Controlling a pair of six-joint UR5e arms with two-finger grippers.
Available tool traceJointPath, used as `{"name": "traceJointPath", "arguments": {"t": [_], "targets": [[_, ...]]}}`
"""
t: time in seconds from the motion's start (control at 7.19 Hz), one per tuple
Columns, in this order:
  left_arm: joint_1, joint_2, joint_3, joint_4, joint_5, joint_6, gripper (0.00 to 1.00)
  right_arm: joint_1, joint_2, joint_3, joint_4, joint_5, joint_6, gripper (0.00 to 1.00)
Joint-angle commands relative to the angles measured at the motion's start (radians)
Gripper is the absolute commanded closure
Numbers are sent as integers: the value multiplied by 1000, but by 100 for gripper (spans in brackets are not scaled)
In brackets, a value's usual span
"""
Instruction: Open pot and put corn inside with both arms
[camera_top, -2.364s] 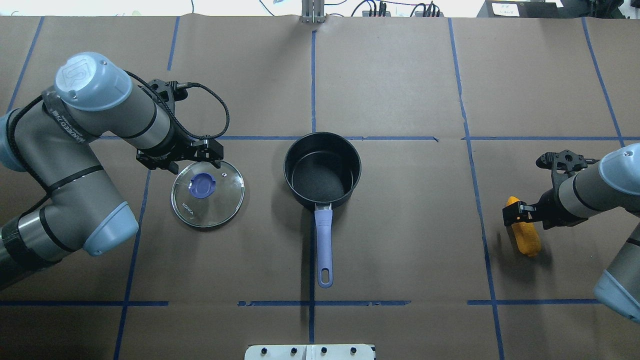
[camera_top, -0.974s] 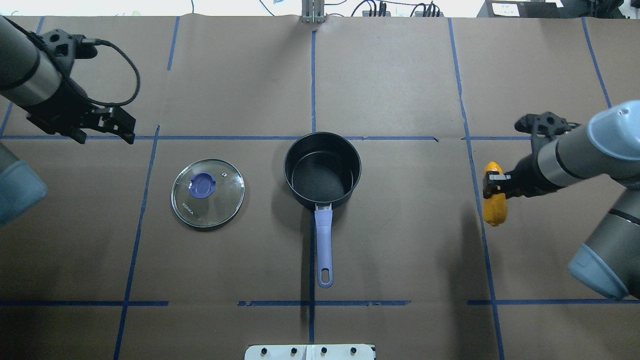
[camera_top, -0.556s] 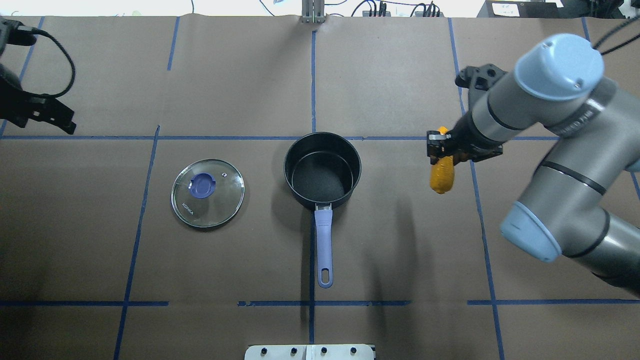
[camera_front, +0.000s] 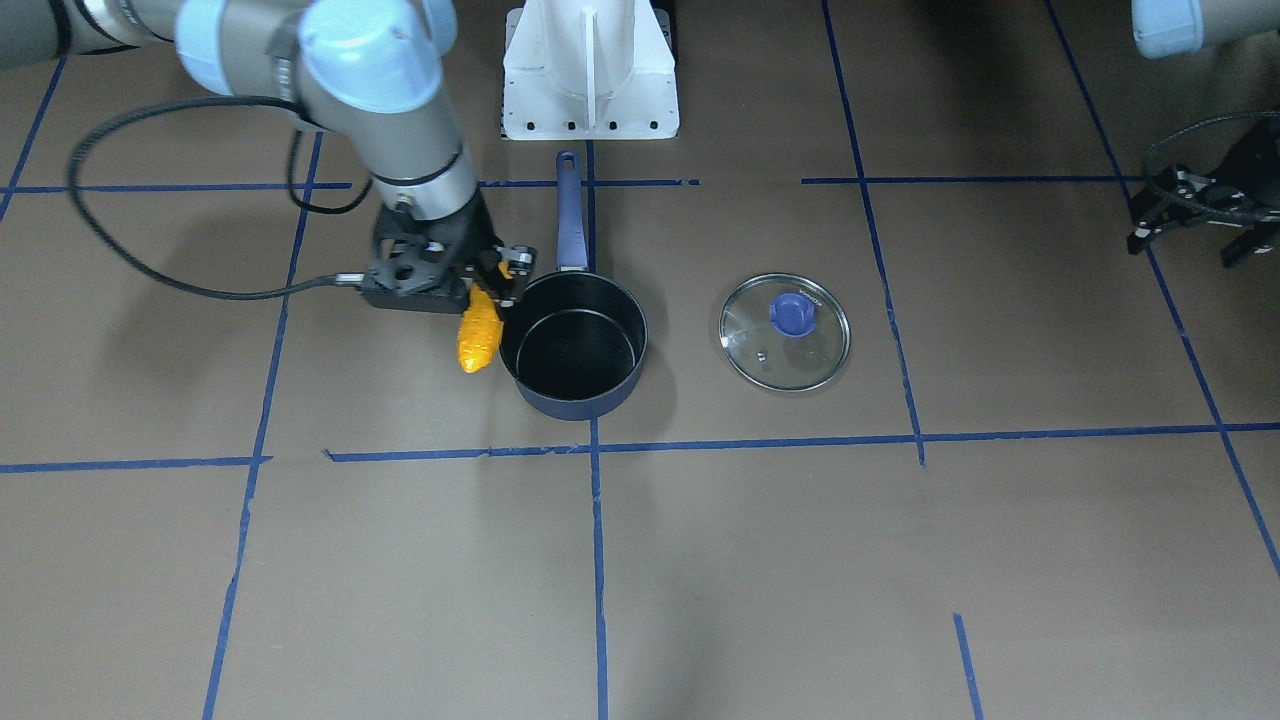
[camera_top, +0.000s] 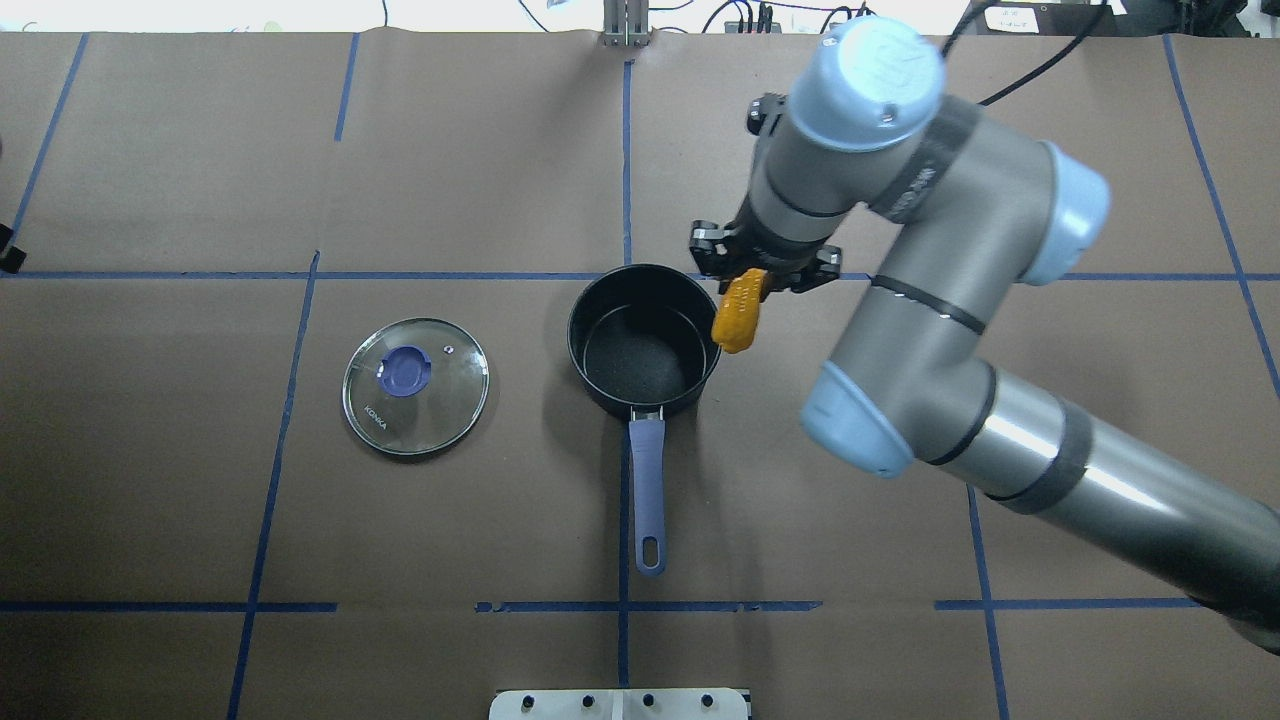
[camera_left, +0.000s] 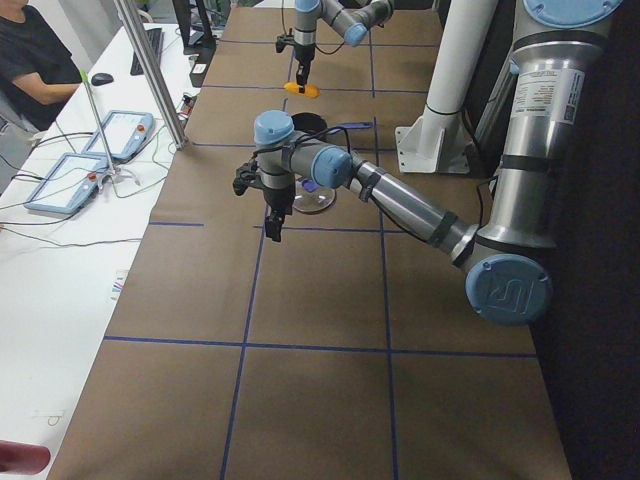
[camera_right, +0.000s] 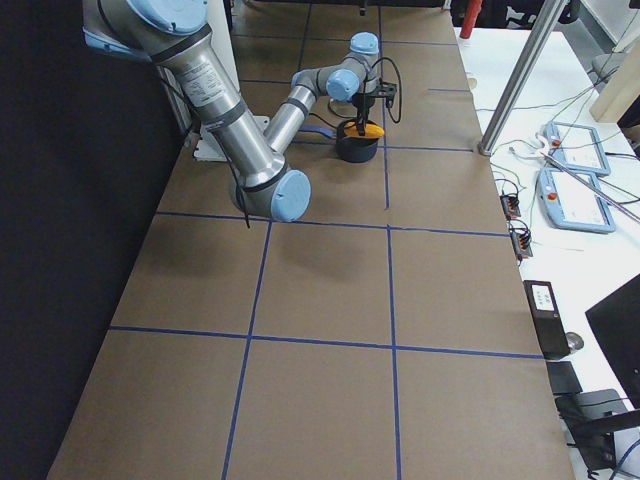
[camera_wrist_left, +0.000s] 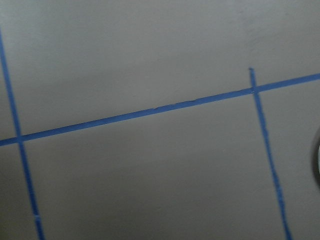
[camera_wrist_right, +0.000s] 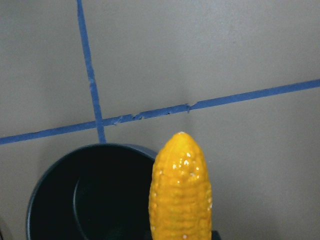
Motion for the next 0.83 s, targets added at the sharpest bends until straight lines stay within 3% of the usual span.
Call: {"name": "traceJointPath", "arguments": {"t": [0.0, 0.42, 0.56, 0.7], "targets": [[-29, 21, 9, 0, -15, 39, 0, -61, 71, -71, 2, -53, 57, 95], [-29, 24, 10, 0, -17, 39, 0, -88, 118, -138, 2, -69, 57, 88], [-29, 24, 10, 0, -18, 39, 0, -90, 118, -147, 2, -67, 57, 68], [-29, 24, 12, 0, -17, 39, 0, -90, 118, -150, 5, -67, 57, 41]]}}
